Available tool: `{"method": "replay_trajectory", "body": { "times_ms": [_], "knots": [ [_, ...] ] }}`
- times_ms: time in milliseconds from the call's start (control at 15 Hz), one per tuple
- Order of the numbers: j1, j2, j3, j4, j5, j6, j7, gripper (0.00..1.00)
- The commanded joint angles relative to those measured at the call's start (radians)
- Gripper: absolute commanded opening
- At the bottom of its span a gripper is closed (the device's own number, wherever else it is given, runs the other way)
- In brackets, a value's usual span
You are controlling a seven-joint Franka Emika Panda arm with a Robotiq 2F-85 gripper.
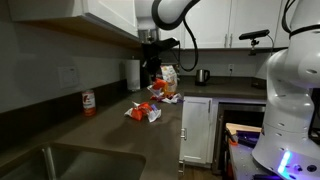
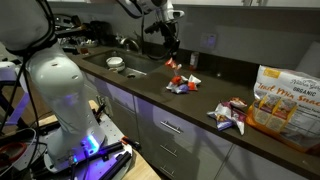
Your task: Move one of the small orange and white packets to the left side of the counter
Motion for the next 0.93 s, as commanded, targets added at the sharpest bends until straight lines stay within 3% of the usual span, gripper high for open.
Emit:
{"method": "replay_trajectory", "body": {
  "times_ms": [0, 533, 600, 867],
  "knots": [
    [0.018, -0.032, 0.032, 0.017, 0.112, -0.044, -0.068, 0.00],
    [0.057, -0.009, 0.078, 0.001, 0.313, -0.006, -0.070, 0.00],
    [0.060, -0.009, 0.084, -0.014, 0.321, 0.027, -0.061, 0.18],
    [0.054, -0.012, 0.094, -0.032, 0.307, 0.081, -0.054, 0.44]
  ]
}}
